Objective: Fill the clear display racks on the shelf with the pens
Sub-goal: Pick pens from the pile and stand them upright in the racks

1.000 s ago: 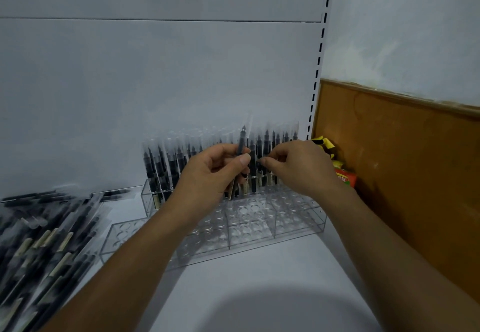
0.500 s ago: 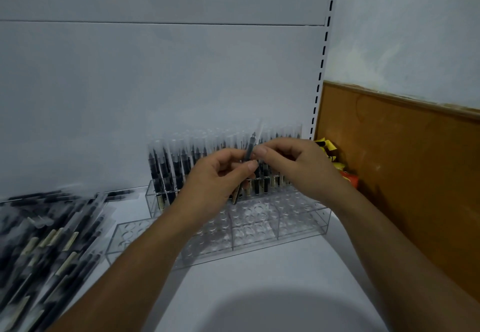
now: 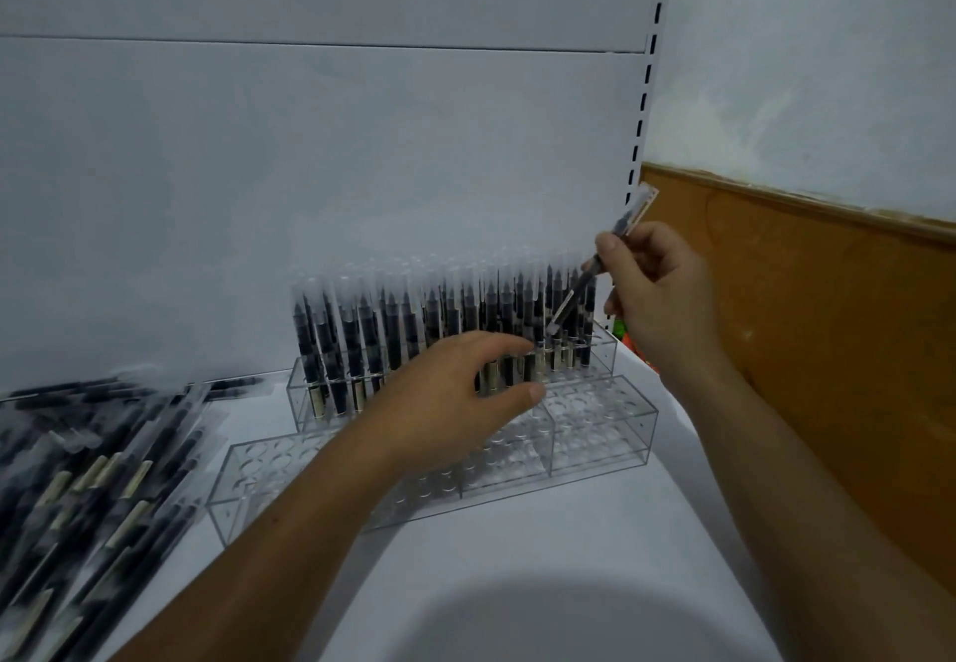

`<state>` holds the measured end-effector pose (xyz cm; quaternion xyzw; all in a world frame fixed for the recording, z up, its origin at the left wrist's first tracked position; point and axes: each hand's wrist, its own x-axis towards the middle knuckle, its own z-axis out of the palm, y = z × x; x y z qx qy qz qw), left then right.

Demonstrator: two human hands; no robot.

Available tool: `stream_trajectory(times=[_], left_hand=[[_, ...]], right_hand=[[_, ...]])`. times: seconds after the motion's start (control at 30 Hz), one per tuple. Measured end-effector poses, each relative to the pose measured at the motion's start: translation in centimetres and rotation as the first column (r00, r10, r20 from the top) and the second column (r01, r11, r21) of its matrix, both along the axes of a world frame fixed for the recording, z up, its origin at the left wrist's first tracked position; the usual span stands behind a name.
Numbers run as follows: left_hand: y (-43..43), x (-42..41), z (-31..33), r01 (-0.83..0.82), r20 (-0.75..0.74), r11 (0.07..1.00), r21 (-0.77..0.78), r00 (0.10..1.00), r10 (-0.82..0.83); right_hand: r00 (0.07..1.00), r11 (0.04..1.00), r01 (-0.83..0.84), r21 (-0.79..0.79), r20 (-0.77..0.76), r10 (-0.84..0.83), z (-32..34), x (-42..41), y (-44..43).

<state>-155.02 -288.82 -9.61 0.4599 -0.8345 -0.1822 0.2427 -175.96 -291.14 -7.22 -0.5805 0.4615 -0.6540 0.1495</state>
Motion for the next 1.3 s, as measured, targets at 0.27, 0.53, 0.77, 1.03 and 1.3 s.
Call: stream_trajectory(times=[0.27, 0.53, 0.77, 1.03, 1.3], left_hand=[[-0.4, -0.2, -0.3, 0.007, 0.085, 0.999, -0.044, 0.996, -0.003], [-0.6, -0.2, -0.4, 0.005, 0.093, 0.999, -0.054, 0.996, 0.0], [-0.4, -0.4, 0.3, 0.031, 0.153, 0.998, -0.061, 0.988, -0.021], [1.6, 1.8, 2.8, -0.022, 0.192, 0.996, -0.085, 0.981, 0.038], [8.8, 13.8, 1.8, -0.307, 0.0, 0.934, -0.183, 0.95, 0.312]], right_hand=[[0.925, 0.993, 0.084, 0.088, -0.378, -0.045, -1.2, 0.4, -0.8], [0.815, 0.974, 0.093, 0.205, -0.578, 0.044, -2.1, 0.5, -1.5], [0.764, 0.957, 0.168, 0.236, -0.645, 0.025, -1.5, 0.6, -0.5], [0.622, 0.907, 0.326, 0.266, -0.783, 0.006, 1.3, 0.3, 2.8], [0.626, 0.967, -0.028, 0.253, -0.75, 0.214, 2.0, 11.6, 8.8]])
